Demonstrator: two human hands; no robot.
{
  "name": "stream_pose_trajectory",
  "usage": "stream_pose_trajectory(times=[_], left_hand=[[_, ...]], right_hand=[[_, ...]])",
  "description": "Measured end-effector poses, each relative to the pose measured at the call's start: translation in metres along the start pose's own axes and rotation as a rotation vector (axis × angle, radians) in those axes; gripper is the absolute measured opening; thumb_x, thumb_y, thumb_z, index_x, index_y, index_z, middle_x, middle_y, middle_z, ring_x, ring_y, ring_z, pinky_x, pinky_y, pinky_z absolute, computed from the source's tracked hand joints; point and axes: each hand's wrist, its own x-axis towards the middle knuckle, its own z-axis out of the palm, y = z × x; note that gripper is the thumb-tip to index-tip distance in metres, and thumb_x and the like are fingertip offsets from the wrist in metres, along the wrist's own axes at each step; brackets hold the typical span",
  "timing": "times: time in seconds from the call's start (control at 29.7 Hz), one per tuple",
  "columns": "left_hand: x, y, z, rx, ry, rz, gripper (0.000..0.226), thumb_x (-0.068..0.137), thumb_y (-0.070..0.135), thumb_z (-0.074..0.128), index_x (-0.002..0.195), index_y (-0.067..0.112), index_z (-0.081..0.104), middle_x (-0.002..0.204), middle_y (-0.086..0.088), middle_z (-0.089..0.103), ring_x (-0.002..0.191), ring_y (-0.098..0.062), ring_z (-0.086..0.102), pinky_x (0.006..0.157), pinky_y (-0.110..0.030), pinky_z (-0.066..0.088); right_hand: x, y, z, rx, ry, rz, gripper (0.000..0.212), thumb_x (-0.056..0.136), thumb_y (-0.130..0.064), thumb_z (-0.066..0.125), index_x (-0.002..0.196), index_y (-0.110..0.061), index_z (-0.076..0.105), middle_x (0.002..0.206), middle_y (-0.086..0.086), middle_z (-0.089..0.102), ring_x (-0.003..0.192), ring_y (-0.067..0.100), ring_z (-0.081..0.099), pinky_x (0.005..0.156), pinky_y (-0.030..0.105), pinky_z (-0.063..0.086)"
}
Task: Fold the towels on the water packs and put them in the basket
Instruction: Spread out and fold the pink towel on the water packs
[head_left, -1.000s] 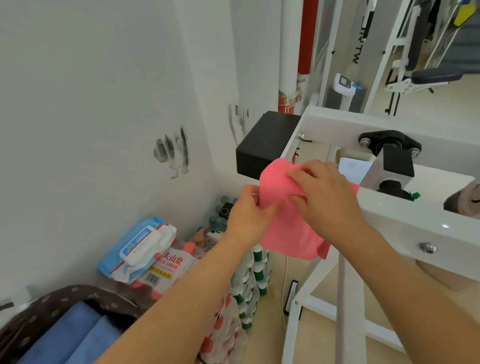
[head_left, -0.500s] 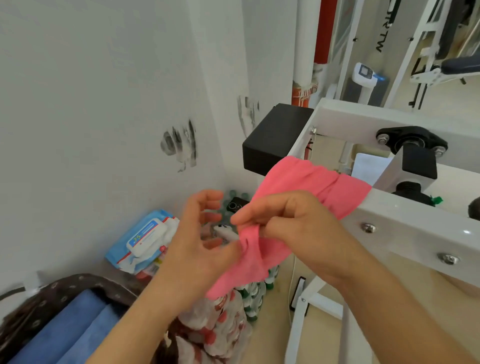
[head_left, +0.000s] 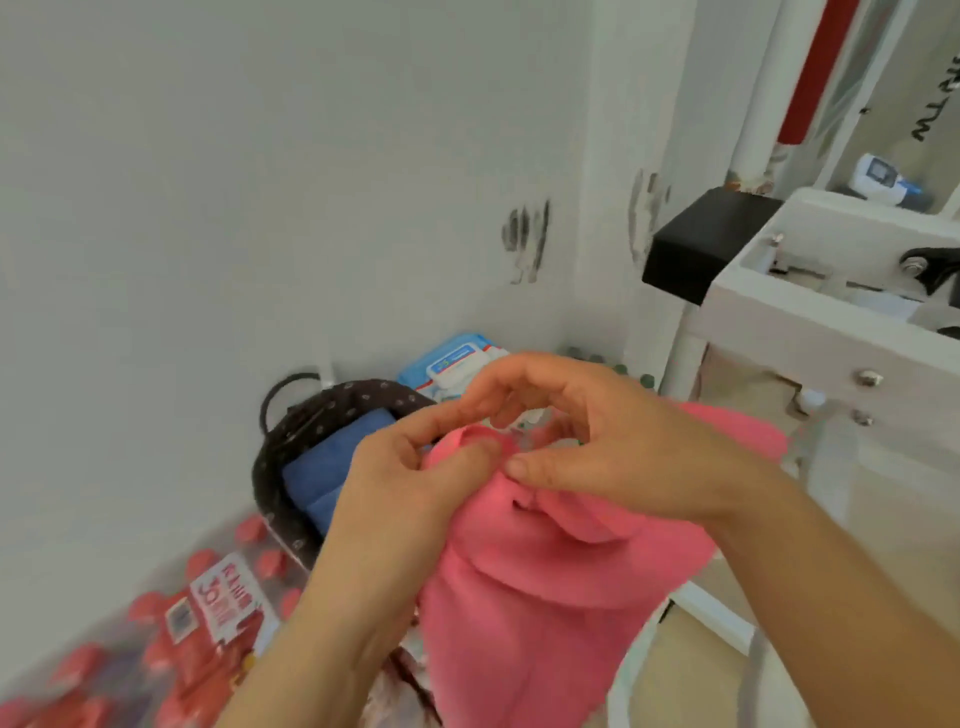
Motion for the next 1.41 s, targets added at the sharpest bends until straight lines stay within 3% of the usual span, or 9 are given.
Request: stream_pose_trajectory(times=[0.1, 0.24, 0.44, 0.64, 0.81, 0.91, 1.04, 1.25, 1.41], left_hand=[[-0.058, 0.001, -0.042, 0.087, 0.073, 0.096, 0.037, 0.076, 0.010, 0.068, 0.105, 0.033, 0.069, 0.077, -0.018, 0.070, 0.065, -0.027, 0.060, 0.065, -0.047, 0.053], [-0.132, -0.006, -0.106, 0.291, 0.153, 0.168, 0.045, 0.067, 0.012, 0.050, 0.103, 0.034, 0.066, 0.059, -0.009, 0.049, 0.053, -0.019, 0.036, 0.051, -0.031, 0.032], [-0.228, -0.041, -0.222, 0.898, 0.469, -0.005, 0.026, 0.057, 0.013, 0.048, 0.072, 0.028, 0.063, 0.059, 0.013, 0.063, 0.054, -0.003, 0.054, 0.048, -0.019, 0.036], [-0.320, -0.079, -0.318, 0.897, 0.679, -0.291, 0.023, 0.063, 0.000, 0.051, 0.061, 0.021, 0.058, 0.052, 0.007, 0.057, 0.058, -0.014, 0.055, 0.054, -0.028, 0.040], [-0.366, -0.100, -0.378, 0.748, 0.913, -0.401, 0.028, 0.070, -0.001, 0.050, 0.073, 0.025, 0.060, 0.074, 0.007, 0.065, 0.068, -0.016, 0.057, 0.058, -0.028, 0.041], [-0.377, -0.116, -0.405, 0.915, 1.053, -0.530, 0.032, 0.070, -0.001, 0.045, 0.081, 0.026, 0.058, 0.081, 0.008, 0.063, 0.074, -0.020, 0.056, 0.060, -0.029, 0.039], [-0.368, -0.141, -0.439, 0.934, 1.140, -0.634, 0.027, 0.074, 0.001, 0.044, 0.085, 0.023, 0.055, 0.082, 0.003, 0.059, 0.078, -0.025, 0.053, 0.063, -0.032, 0.037], [-0.335, -0.167, -0.479, 0.690, 1.305, -0.550, 0.017, 0.088, 0.009, 0.048, 0.101, 0.018, 0.054, 0.078, -0.002, 0.060, 0.068, -0.016, 0.051, 0.064, -0.031, 0.038], [-0.314, -0.179, -0.491, 0.560, 1.353, -0.460, 0.008, 0.087, 0.021, 0.063, 0.093, 0.023, 0.059, 0.077, 0.004, 0.059, 0.071, -0.006, 0.054, 0.058, -0.018, 0.036]], right_hand=[[-0.007, -0.021, 0.045, 0.165, -0.253, 0.068, 0.032, 0.086, -0.004, 0.064, 0.113, -0.019, 0.056, 0.109, 0.005, 0.060, 0.093, 0.013, 0.061, 0.077, 0.024, 0.048], [-0.009, -0.045, 0.117, 0.328, -0.534, 0.082, 0.019, 0.088, -0.008, 0.058, 0.105, -0.016, 0.059, 0.078, 0.010, 0.056, 0.067, 0.012, 0.051, 0.062, 0.017, 0.043], [0.004, -0.079, 0.232, 0.240, -0.695, 0.014, 0.020, 0.080, -0.005, 0.069, 0.100, -0.009, 0.066, 0.077, -0.005, 0.066, 0.068, -0.002, 0.058, 0.063, 0.010, 0.045], [0.024, -0.108, 0.302, -0.013, -0.834, 0.006, 0.033, 0.080, -0.008, 0.073, 0.111, -0.016, 0.066, 0.113, 0.005, 0.070, 0.103, 0.016, 0.065, 0.091, 0.025, 0.051], [0.057, -0.119, 0.328, -0.044, -0.968, 0.031, 0.015, 0.081, -0.014, 0.070, 0.095, -0.012, 0.065, 0.089, -0.002, 0.070, 0.082, 0.009, 0.063, 0.075, 0.020, 0.050], [0.094, -0.110, 0.345, -0.164, -0.926, 0.010, 0.007, 0.083, -0.018, 0.071, 0.088, -0.015, 0.068, 0.086, -0.004, 0.070, 0.079, 0.008, 0.061, 0.075, 0.022, 0.048], [0.161, -0.065, 0.380, -0.503, -0.631, -0.058, 0.012, 0.080, -0.029, 0.076, 0.079, -0.021, 0.067, 0.082, -0.006, 0.065, 0.080, 0.012, 0.057, 0.072, 0.026, 0.043], [0.209, 0.002, 0.429, -0.997, -0.312, -0.006, 0.006, 0.084, -0.025, 0.058, 0.084, -0.024, 0.064, 0.103, 0.009, 0.067, 0.095, 0.029, 0.061, 0.078, 0.034, 0.050], [0.196, 0.005, 0.468, -1.202, -0.171, -0.169, 0.018, 0.087, -0.026, 0.054, 0.103, -0.027, 0.061, 0.108, 0.001, 0.056, 0.107, 0.023, 0.048, 0.081, 0.036, 0.036]])
